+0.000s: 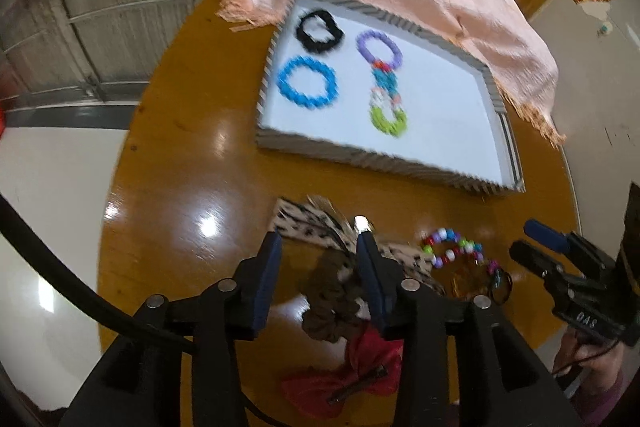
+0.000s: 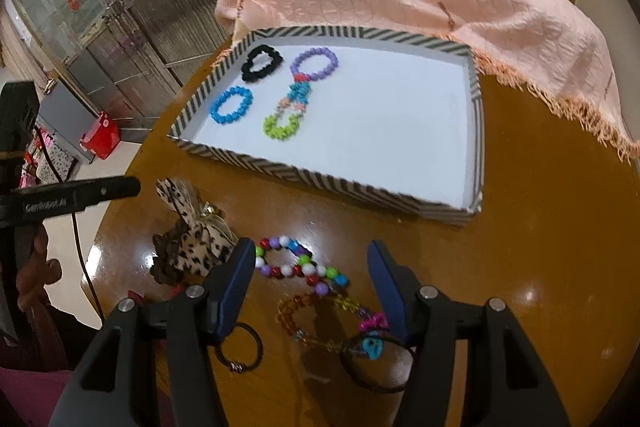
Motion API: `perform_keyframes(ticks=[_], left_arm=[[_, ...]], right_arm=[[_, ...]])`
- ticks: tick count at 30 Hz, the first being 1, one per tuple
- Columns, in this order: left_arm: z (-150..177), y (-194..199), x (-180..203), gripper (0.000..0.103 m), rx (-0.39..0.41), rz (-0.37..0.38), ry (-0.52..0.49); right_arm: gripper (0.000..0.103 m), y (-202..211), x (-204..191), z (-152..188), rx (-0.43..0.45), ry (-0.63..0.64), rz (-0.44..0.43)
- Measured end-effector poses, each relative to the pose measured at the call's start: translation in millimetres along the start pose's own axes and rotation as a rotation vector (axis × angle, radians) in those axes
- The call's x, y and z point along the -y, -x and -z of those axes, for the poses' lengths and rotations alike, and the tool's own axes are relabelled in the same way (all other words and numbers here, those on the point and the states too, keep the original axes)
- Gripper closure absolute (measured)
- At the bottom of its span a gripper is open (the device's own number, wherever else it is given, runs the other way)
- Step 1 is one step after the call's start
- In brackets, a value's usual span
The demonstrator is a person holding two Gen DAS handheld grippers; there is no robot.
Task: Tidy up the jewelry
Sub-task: 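Move both tools back over the remaining jewelry pile, then grasp the leopard-print bow with the left tool while the right tool grasps the red bow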
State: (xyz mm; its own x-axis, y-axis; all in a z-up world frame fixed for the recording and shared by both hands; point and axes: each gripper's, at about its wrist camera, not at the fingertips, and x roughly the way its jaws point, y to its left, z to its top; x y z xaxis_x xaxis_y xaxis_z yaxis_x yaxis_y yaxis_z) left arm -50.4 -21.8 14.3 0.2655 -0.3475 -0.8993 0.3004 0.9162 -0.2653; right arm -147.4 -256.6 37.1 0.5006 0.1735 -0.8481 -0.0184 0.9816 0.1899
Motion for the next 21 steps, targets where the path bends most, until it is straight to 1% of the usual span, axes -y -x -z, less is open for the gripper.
perform_keyframes(ticks=[2,3,4,7,9,12,13,16,18,21], left_arm=[[4.1,-8.0,3.2,0.074,-0.027,-0.001,-0.020],[5.5,-10.4,3.3,0.074,-0.035,-0.006,-0.022],[6.2,-14.9,3.4,0.074,-0.048,-0.011,-0.025],[6.5,-25.3,2.6,0.074,-0.079,-0.005,-0.034],[6.3,-31.0,4.4,0.074,-0.095,-0.004,-0.056],[6.7,-38.8,6.2,0.074,-0.121,0.000,-0.092],[7.0,-41.3,6.6,0.074,-0.131,0.000,-0.099],[8.5,-48.3,7.5,0.074,-0.149,0.003,-0.117],[9.5,-55.1,8.5,0.074,-0.168,-0.012,-0.128],[9.3,-56.6,12.7,0.074,-0.152,-0.019,-0.160]], right_arm=[[0.042,1.1,-2.6,4.0,-0.014,0.024,-0.025],[0.042,1.9,-6.6,6.1,-0.021,0.047,-0.057],[0.042,2.3,-13.9,9.3,-0.036,0.074,-0.109],[0.042,-2.9,-34.6,19.3,-0.078,0.128,-0.220],[0.042,-12.0,-57.8,29.6,-0.121,0.210,-0.270],[0.042,-23.6,-84.7,42.5,-0.164,0.307,-0.296],[0.042,-27.2,-89.9,46.0,-0.173,0.320,-0.301],[0.042,-39.4,-97.9,52.2,-0.200,0.323,-0.300],[0.042,-42.7,-100.7,54.8,-0.208,0.330,-0.315],[0.042,-40.6,-104.7,57.7,-0.205,0.351,-0.342]])
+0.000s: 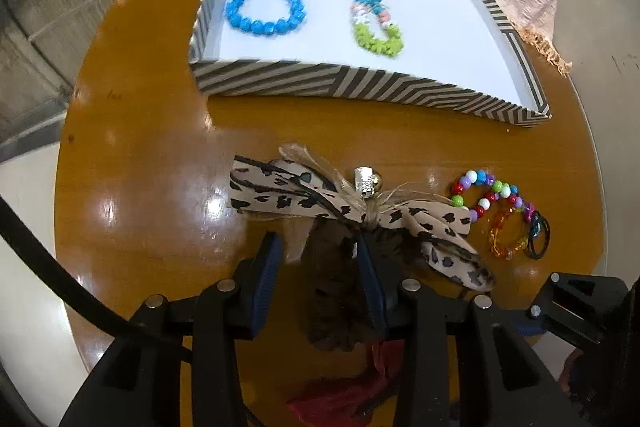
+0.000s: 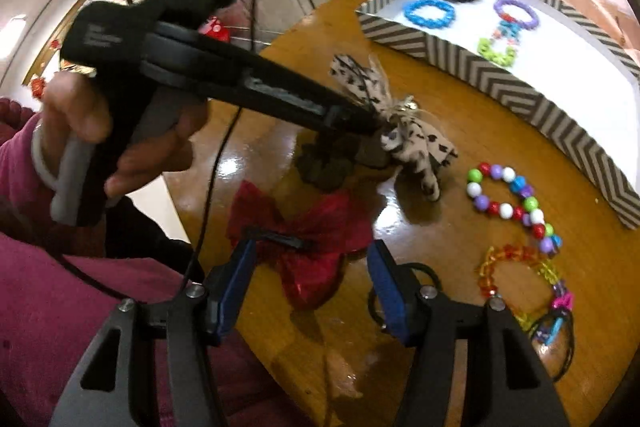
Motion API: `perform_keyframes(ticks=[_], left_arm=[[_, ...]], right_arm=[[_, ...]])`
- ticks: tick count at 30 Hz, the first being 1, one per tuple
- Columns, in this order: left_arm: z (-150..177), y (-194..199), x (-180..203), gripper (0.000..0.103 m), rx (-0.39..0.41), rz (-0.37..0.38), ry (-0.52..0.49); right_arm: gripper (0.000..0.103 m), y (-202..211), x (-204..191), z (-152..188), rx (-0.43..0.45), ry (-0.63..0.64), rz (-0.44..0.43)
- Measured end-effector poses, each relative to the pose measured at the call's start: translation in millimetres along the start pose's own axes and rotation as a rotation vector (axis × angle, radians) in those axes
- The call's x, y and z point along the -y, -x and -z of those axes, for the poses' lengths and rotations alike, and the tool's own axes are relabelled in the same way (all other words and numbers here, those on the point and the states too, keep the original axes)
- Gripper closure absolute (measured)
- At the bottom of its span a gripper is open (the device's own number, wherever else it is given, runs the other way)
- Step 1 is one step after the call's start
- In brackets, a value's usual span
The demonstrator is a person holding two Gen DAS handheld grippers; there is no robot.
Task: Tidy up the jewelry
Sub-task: 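Grasp the leopard-print bow with the left tool while the right tool grasps the red bow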
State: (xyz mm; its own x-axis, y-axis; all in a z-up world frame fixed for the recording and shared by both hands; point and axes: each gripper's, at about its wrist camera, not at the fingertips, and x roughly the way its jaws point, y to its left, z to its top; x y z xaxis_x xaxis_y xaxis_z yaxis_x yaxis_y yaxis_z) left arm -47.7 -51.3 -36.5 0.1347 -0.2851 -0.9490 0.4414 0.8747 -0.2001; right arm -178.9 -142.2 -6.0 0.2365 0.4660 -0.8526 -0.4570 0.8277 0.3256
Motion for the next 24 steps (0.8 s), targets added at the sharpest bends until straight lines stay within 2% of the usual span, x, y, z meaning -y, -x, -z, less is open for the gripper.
perform_keyframes(ticks=[3,14,18,24], left_arm=[[-1.9,-0.2,2.3,0.096,0.027,-0.013,-0.031],[-14.8,23.5,-29.6,0.100,0.073,0.025,0.010],[-11.9,37.6,-47.0,0.100,0.079,0.052,0.031],[-3.7,58.4,-69.2,0.100,0.105,0.035,0.064]], right_arm=[[0.042,-1.8,-8.1,0.3,-0.004,0.041,-0.009],[0.042,-15.7,-32.9,-6.2,-0.001,0.242,-0.027],[0.042,-24.6,-38.5,-9.9,-0.026,0.333,-0.007],[0.042,-27.9,-34.8,-12.5,-0.070,0.421,-0.007]])
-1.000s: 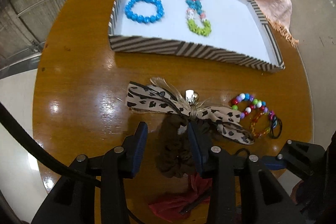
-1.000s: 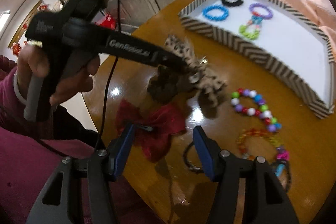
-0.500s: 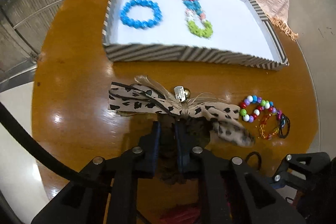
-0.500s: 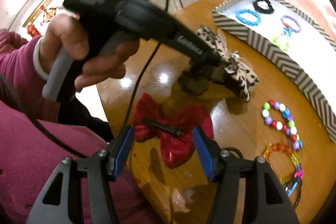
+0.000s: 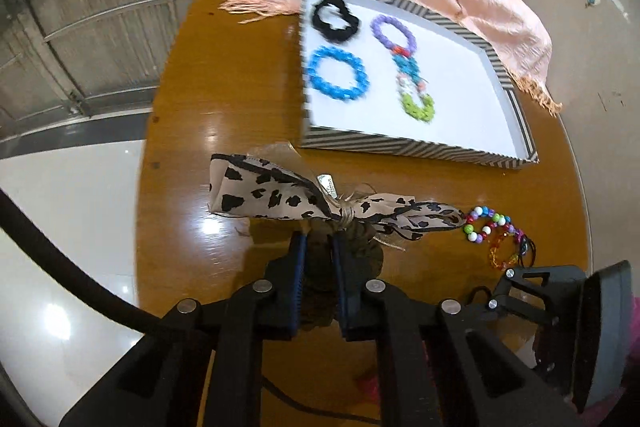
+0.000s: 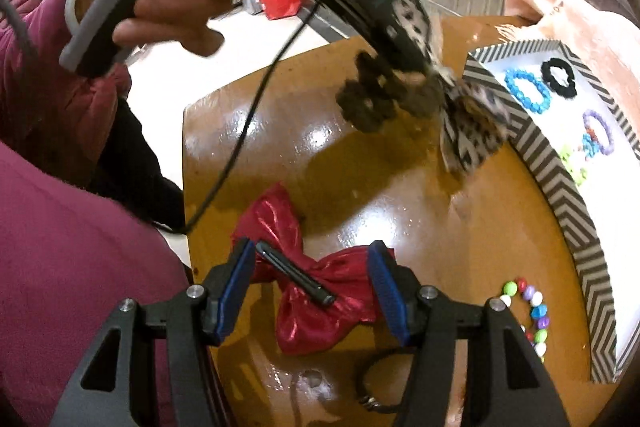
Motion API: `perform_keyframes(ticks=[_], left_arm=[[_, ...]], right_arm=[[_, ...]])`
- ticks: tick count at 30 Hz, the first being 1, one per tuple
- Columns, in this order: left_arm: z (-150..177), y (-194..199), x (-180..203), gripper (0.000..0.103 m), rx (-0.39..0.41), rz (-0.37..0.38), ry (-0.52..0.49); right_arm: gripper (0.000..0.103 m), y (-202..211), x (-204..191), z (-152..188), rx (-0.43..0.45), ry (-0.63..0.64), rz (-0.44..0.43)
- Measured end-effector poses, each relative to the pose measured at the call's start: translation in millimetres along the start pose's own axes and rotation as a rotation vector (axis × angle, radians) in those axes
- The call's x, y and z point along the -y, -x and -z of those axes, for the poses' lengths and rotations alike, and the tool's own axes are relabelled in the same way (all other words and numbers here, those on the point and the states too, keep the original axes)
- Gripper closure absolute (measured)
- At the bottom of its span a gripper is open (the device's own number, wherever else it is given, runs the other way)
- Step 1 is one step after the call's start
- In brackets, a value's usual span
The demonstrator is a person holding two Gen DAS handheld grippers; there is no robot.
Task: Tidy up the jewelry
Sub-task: 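Grasp the leopard-print bow with the left tool while the right tool grasps the red bow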
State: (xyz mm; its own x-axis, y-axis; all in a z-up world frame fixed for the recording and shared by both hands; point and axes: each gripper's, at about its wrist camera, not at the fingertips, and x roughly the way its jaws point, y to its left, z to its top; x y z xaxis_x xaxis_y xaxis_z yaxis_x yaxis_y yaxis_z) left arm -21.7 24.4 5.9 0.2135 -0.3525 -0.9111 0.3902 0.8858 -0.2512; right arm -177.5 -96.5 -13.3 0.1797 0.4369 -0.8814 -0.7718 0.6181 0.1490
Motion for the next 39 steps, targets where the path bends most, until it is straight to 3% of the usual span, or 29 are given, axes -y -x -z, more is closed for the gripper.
perform_keyframes(ticks=[5,8,10,11,12,17,21,28,39], left_arm=[[2.2,7.3,-12.9,0.100,0.011,-0.026,0.034],[1.6,10.7,-15.2,0.100,0.020,-0.031,0.046],[0.4,11.5,-16.2,0.100,0.024,-0.032,0.054],[-0.1,11.9,-16.0,0.100,0.027,-0.032,0.057],[-0.8,12.3,-15.2,0.100,0.031,-0.030,0.060],[-7.9,13.8,-5.8,0.100,0.055,-0.006,0.060],[-18.5,18.1,7.0,0.100,0.086,0.020,0.049],[-40.5,23.4,30.9,0.100,0.133,0.054,0.011],[-71.2,19.7,60.4,0.100,0.165,0.048,-0.044]], right_arm=[[0.042,-12.8,-5.3,0.5,-0.050,0.083,-0.008],[0.044,-21.6,-14.7,1.9,-0.061,0.145,0.035],[0.060,-21.2,-15.1,0.3,-0.066,0.148,0.058],[0.076,-22.2,-12.4,0.3,-0.066,0.141,0.069],[0.085,-19.9,-9.7,0.5,-0.066,0.129,0.075],[0.087,-15.5,16.9,-7.5,-0.059,-0.017,0.088],[0.087,13.7,34.4,-10.2,0.041,-0.160,0.071],[0.087,59.2,80.9,-5.6,0.176,-0.406,0.162],[0.086,93.1,125.9,4.4,0.273,-0.591,0.261]])
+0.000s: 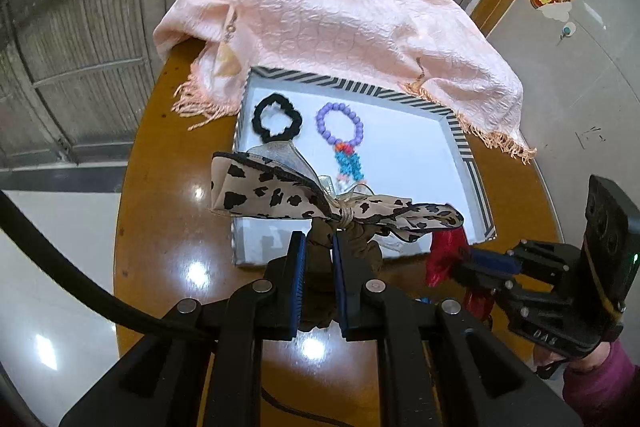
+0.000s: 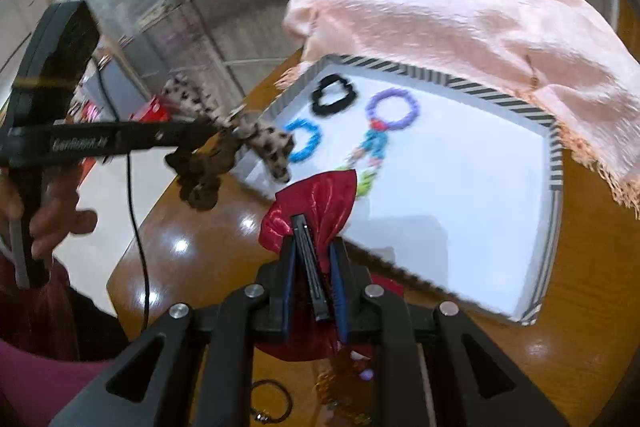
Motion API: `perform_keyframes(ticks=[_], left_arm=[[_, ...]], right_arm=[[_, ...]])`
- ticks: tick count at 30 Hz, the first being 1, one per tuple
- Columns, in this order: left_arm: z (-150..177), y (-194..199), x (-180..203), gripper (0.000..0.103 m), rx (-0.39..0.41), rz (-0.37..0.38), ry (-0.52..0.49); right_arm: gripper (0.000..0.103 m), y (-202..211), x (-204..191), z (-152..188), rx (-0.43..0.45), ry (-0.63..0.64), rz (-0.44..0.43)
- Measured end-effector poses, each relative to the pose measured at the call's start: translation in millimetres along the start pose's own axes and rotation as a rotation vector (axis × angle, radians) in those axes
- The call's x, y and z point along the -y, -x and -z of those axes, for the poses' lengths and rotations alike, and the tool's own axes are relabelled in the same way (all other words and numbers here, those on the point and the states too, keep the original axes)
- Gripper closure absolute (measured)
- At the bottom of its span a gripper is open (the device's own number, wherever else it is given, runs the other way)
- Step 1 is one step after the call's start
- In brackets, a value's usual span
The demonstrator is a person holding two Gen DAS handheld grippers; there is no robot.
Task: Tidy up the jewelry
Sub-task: 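Carry both bows into the tray and open both tools to release them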
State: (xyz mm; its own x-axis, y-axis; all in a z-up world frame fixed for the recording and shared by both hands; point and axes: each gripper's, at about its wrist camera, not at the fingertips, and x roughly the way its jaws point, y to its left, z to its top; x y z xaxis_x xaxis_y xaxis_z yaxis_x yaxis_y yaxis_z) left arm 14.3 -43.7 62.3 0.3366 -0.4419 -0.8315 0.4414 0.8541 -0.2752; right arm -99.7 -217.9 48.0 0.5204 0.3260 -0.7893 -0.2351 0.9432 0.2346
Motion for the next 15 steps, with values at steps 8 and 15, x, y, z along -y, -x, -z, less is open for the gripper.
perform_keyframes(ticks=[8,15], left_arm=[[-16.3,-10.9,7.8,0.100,0.000,0.007,-0.012],[-26.5,-29.3,2.6,0.100,-0.023,0.016,0.022]], right_arm=[[0.086,3.3,32.0,-23.3,0.022,-0.065,0.060],[0.086,-6.3,54.4,-39.7,0.025,-0.099,0.092]])
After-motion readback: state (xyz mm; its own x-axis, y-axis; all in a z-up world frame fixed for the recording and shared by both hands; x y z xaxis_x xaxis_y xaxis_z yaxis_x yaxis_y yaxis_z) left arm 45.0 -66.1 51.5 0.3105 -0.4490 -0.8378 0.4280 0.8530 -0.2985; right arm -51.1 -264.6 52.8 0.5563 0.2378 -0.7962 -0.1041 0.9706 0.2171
